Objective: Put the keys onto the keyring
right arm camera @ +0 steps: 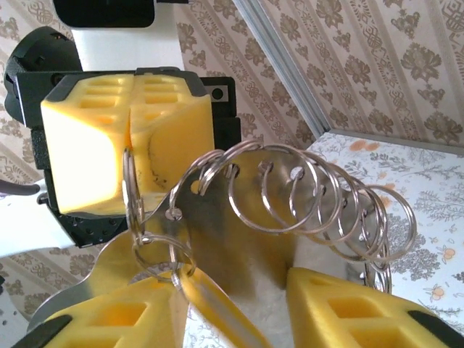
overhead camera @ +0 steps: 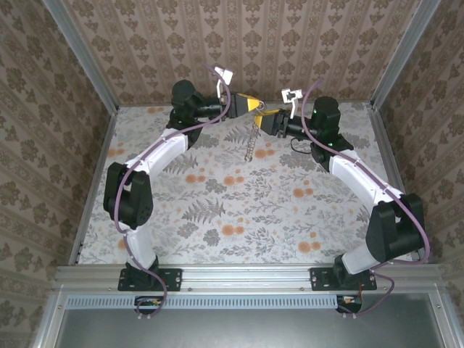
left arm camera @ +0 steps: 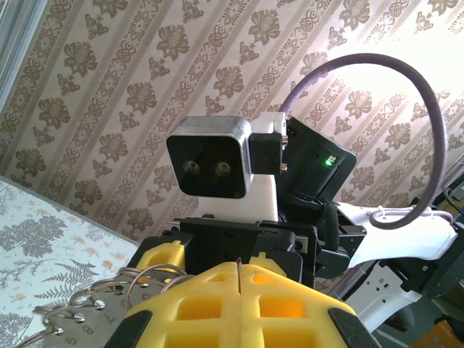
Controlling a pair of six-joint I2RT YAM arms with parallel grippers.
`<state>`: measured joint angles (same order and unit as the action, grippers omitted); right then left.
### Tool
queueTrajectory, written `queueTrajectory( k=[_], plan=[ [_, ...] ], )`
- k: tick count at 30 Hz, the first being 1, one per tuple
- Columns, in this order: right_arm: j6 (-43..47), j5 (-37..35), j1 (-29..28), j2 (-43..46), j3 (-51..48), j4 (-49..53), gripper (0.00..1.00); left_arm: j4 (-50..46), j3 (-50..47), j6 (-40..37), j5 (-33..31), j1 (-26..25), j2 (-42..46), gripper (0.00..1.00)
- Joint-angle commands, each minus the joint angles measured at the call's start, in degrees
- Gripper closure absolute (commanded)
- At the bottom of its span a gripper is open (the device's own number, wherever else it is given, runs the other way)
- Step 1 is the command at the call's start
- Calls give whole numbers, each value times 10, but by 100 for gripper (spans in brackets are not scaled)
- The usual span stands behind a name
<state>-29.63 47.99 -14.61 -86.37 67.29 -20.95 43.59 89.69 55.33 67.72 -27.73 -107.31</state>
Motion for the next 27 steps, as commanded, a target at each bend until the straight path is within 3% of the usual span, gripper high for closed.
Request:
queueTrajectory(
  k=[1, 5, 12, 14, 18, 27],
  plan=[
    [15, 5, -4, 5, 10, 5, 63, 39, 19, 7, -1, 3, 2, 100],
    [15, 5, -4, 15, -5, 7, 64, 39, 16, 7, -6, 8, 3, 100],
    [6, 12, -4, 14, -13, -3, 77, 40, 17, 7, -6, 10, 3, 100],
    [4, 16, -4, 15, -14, -4, 89, 40, 16, 7, -8, 10, 3, 100],
    [9, 14, -4, 19, -15, 2, 100, 42, 16, 7, -7, 12, 4, 100],
    [73, -1, -4, 45, 15, 126, 100, 42, 3, -11, -3, 12, 15, 100]
  ],
)
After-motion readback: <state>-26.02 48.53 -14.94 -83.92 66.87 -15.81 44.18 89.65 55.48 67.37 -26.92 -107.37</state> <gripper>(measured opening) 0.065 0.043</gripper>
